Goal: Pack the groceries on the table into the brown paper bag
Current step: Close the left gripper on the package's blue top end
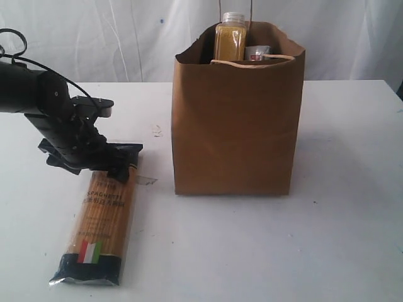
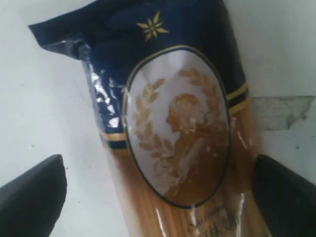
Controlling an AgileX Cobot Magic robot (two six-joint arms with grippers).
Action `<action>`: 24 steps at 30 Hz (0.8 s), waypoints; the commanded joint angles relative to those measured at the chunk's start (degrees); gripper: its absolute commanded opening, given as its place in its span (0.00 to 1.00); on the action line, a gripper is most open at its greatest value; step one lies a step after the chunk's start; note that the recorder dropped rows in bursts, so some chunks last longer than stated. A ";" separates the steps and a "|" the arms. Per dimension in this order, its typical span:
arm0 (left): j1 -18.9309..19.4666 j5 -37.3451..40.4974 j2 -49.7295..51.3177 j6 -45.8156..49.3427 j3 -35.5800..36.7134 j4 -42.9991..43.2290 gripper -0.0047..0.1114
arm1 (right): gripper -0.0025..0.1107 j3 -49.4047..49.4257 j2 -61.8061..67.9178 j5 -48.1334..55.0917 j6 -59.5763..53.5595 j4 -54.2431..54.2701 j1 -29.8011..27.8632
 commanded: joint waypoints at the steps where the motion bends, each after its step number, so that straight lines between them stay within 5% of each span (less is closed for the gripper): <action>1: -1.06 1.99 -0.03 -0.14 -1.28 0.41 0.94 | 0.02 0.31 -0.27 -0.24 0.12 -0.67 0.08; 24: -1.06 3.53 4.48 -0.43 -1.36 -5.62 0.94 | 0.02 0.31 -0.27 -0.24 0.12 -0.67 0.08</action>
